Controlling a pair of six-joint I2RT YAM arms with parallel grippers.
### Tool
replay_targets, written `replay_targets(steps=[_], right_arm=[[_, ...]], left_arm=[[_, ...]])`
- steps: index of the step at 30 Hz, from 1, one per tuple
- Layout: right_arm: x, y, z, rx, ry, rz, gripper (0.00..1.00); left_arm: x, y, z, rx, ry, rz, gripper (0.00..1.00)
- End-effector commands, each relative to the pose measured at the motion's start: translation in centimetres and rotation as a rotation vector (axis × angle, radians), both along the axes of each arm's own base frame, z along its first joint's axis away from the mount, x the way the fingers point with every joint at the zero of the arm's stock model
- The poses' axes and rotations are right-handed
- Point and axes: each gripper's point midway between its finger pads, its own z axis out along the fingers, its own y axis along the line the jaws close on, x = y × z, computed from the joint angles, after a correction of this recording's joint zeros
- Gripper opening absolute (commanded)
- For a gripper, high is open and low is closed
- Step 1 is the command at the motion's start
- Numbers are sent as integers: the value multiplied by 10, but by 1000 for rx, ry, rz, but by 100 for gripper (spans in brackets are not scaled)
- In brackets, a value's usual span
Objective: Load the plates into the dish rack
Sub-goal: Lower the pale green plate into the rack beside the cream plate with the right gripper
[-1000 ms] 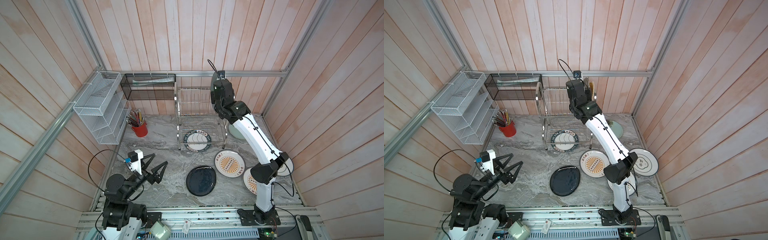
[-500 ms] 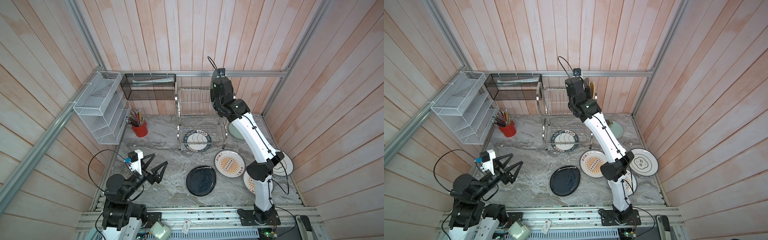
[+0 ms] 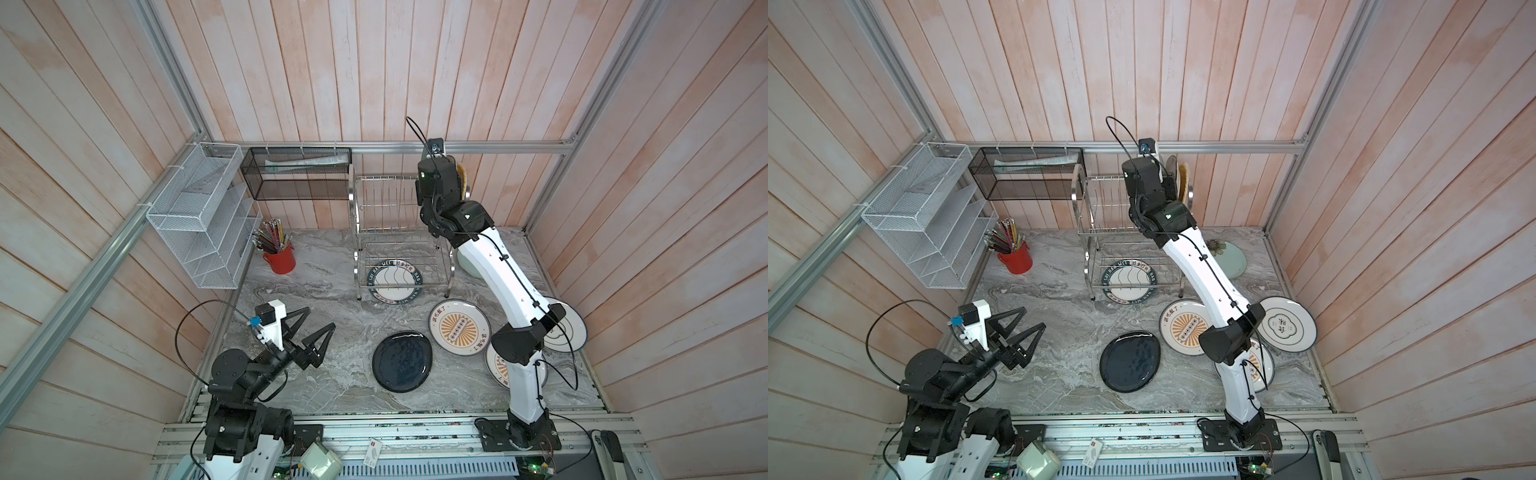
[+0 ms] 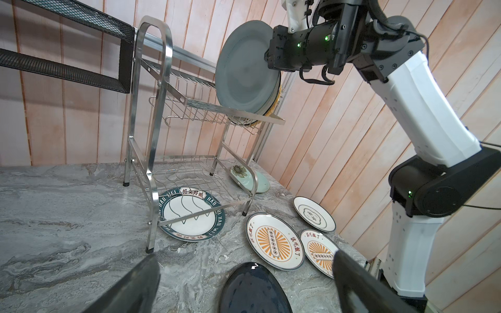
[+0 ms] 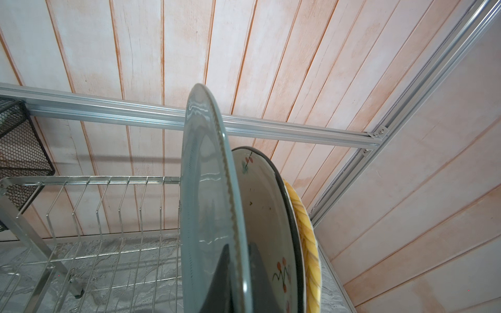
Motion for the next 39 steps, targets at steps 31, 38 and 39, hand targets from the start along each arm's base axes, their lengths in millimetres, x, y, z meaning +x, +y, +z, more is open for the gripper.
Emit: replay_targets(steps=[31, 38, 39], right_arm=[[-12, -2, 5, 172, -13, 34, 4], [-13, -5, 8, 178, -9, 49, 16], [-14, -6, 9, 181, -10, 45, 19]], left_arm=[[-3, -2, 0, 10, -22, -10, 100], [-2, -2, -1, 10, -18, -8, 100], [-2, -2, -1, 11, -18, -8, 100]])
